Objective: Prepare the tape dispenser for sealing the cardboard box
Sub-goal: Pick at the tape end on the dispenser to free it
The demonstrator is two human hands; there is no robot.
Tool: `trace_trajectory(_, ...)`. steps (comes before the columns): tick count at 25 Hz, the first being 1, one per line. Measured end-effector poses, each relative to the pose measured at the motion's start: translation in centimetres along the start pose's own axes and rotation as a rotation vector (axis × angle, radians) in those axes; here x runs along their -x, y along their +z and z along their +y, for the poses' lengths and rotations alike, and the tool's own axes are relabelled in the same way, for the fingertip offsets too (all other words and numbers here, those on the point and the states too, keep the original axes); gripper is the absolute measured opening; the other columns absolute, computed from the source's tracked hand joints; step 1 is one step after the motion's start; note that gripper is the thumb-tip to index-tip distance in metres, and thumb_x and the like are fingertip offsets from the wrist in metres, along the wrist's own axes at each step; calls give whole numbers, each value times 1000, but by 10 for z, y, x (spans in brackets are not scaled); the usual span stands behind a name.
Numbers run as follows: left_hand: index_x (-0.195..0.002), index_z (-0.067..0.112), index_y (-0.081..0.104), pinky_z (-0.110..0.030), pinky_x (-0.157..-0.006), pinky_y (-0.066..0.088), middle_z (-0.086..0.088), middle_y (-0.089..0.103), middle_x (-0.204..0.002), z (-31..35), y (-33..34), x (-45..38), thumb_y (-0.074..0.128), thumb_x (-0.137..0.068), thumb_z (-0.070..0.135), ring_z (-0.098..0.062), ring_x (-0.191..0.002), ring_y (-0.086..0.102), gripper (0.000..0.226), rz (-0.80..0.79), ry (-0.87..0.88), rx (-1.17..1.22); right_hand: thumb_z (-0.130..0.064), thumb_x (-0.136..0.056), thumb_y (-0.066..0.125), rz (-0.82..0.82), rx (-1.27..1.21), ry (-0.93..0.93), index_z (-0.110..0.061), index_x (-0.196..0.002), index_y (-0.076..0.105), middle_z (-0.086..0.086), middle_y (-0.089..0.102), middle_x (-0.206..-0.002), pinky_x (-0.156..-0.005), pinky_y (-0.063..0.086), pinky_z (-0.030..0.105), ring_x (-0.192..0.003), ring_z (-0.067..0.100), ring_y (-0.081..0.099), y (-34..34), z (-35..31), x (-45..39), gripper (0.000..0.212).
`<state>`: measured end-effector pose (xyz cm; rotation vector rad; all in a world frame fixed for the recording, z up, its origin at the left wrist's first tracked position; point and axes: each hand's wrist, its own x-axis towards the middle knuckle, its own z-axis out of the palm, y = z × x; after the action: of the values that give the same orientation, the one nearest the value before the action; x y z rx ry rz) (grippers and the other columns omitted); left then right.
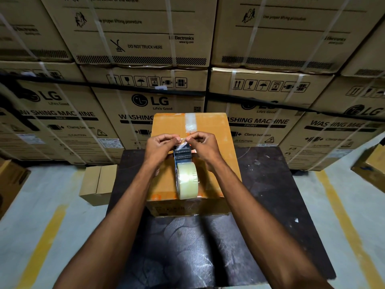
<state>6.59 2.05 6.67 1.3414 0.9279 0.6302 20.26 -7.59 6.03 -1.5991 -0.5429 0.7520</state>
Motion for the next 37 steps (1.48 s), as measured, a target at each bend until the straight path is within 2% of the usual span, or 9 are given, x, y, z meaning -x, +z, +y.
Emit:
trace_trajectory(5,-103,5,80,-20,-57,58,-8,82,-95,-2,2,-7,78,-93,15,-15,-85,76,14,21,8,-97,-11,-94,75,13,45,-36,-17,-81,79,16,79,-96,-80,64,54,-93,32,75,2,5,-2,15)
trace_trajectory(11,-98,6,80,-42,-79,63,-10,82,-92,-9,4,-14,77,-94,12,-19,-83,76,8,20,75,-160,-9,-90,76,53,68,-35,-20,-76,74,7,75,-82,-76,62,51,-79,22,69,4,0,-3,18)
trace_trajectory(14,-99,7,81,-49,-84,63,-10,83,-92,-11,4,-14,78,-93,13,-22,-85,77,9,32,85,-183,-8,-94,71,87,111,-51,-20,-77,75,9,79,-88,-82,63,54,-85,28,73,4,3,-4,21)
trace_trajectory(19,-98,11,81,-51,-87,65,-6,83,-93,-12,3,-15,79,-92,17,-26,-93,79,8,22,107,-214,-13,-95,73,98,173,-114,-6,-89,78,6,76,-87,-86,59,46,-85,18,68,2,2,-1,10)
trace_trajectory(23,-97,10,81,-51,-84,65,-8,82,-92,-10,3,-14,79,-93,14,-24,-88,79,6,19,120,-212,-18,-98,67,102,177,-119,-5,-86,77,7,77,-88,-85,58,42,-86,18,70,2,2,1,20)
trace_trajectory(26,-97,12,81,-53,-84,65,-6,83,-91,-12,1,-16,81,-92,18,-27,-90,79,8,16,115,-228,-17,-95,73,92,228,-173,-5,-89,75,3,73,-85,-78,56,37,-79,11,64,2,1,2,13)
trace_trajectory(29,-97,13,81,-54,-85,65,-6,83,-92,-11,1,-16,80,-92,17,-29,-93,79,7,15,111,-235,-13,-99,67,109,263,-184,-6,-92,75,-2,72,-86,-78,54,33,-80,6,63,3,2,2,13)
trace_trajectory(33,-97,13,81,-51,-85,65,-5,82,-93,-9,2,-15,80,-92,17,-21,-88,77,6,10,126,-231,-20,-98,68,88,244,-168,-9,-90,74,0,74,-85,-79,58,39,-81,13,67,3,4,0,15)
trace_trajectory(37,-93,17,81,-51,-83,65,-7,83,-92,-9,3,-15,79,-93,15,-23,-86,77,3,2,123,-211,-14,-99,67,114,300,-196,-9,-91,74,1,74,-89,-74,51,30,-81,7,64,2,3,1,12)
